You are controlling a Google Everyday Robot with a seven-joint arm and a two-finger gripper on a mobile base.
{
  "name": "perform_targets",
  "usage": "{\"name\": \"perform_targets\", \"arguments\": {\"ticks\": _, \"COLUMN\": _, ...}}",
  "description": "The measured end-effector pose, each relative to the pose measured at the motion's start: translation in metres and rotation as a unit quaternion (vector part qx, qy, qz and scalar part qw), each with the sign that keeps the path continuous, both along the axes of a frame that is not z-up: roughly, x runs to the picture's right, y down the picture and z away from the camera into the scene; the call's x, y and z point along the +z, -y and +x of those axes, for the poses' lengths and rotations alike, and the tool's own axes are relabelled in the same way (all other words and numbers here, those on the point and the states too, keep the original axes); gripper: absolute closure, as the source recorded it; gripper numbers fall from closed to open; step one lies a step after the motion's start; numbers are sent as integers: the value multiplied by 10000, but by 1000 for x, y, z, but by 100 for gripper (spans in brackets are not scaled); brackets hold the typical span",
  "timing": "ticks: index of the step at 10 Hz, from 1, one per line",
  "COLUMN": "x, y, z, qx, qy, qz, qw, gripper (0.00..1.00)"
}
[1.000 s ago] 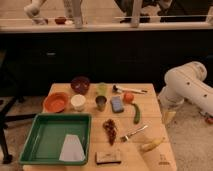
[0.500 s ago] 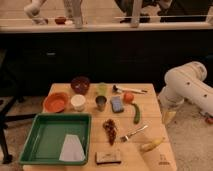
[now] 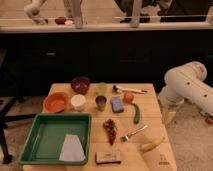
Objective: Place eraser in paper cup
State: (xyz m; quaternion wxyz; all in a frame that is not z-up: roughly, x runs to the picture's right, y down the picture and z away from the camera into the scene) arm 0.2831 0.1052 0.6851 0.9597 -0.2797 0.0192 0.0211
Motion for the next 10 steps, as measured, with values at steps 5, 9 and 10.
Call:
{"name": "perform_targets", "arguments": {"ticks": 5, "x": 0, "y": 0, "z": 0, "qx": -5, "qy": -2, "qz": 6, "qw": 10000, "gripper": 20}}
{"name": "perform_targets", "arguments": {"ticks": 9, "x": -11, "y": -33, "z": -9, "qx": -207, "qy": -252, "qz": 108, "qw": 9994, "gripper": 20}}
{"name": "perform_targets", "arguments": {"ticks": 10, "x": -18, "y": -51, "z": -14, "qx": -177, "qy": -238, "qz": 111, "qw": 9995, "gripper": 20}}
